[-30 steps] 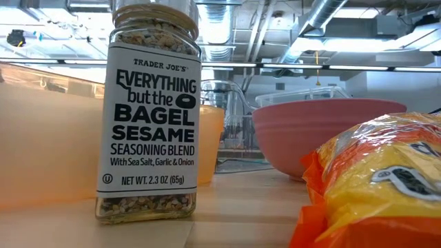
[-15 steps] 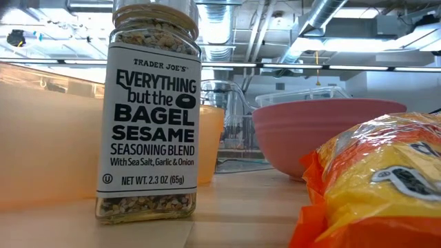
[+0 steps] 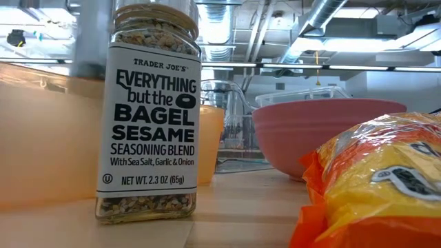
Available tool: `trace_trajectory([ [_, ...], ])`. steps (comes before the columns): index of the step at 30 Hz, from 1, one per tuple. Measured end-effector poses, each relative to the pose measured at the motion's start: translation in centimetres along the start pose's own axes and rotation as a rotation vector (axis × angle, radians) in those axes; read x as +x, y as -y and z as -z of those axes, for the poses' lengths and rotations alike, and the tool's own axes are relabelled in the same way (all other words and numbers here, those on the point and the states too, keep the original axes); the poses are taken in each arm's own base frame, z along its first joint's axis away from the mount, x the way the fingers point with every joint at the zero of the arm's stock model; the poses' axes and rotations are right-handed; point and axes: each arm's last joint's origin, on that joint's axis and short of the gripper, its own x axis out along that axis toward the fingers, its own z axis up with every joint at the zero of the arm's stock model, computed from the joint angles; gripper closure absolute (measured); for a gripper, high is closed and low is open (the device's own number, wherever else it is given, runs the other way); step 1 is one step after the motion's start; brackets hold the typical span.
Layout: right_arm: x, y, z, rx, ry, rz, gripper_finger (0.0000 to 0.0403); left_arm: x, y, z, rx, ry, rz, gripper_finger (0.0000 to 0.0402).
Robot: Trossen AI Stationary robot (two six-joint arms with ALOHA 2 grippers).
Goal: Pick & Place Food Item
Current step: Put the gold seasoning bottle into the orange bin
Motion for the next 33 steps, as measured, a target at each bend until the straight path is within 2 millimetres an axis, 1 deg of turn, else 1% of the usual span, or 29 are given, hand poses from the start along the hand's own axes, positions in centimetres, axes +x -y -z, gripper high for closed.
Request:
trace_trajectory([
  [5,0.0,0.0,0.0,0.000,0.000,-0.001,0.0337,1.2,-2.1,-0.9,-0.009,0.034,-0.028,0.0134],
  [9,0.0,0.0,0.0,-0.001,-0.002,0.000,0.0337,1.2,-3.4,-0.9,-0.038,0.038,-0.045,0.0134],
  [12,0.0,0.0,0.2,-0.004,-0.017,0.003,0.0337,1.2,-4.0,-0.9,-0.053,0.037,-0.046,0.0134],
  [19,0.0,0.1,0.4,-0.012,-0.048,0.010,0.0337,1.7,-4.0,-0.9,-0.069,0.017,0.004,0.0134],
  [28,-0.1,0.1,0.7,-0.014,-0.076,-0.010,0.0337,3.0,-4.4,-0.9,-0.091,-0.021,-0.053,0.0134],
  [33,-0.1,-0.2,0.9,-0.026,-0.094,-0.019,0.0337,3.0,-4.4,-0.8,-0.121,-0.025,-0.075,0.0134],
])
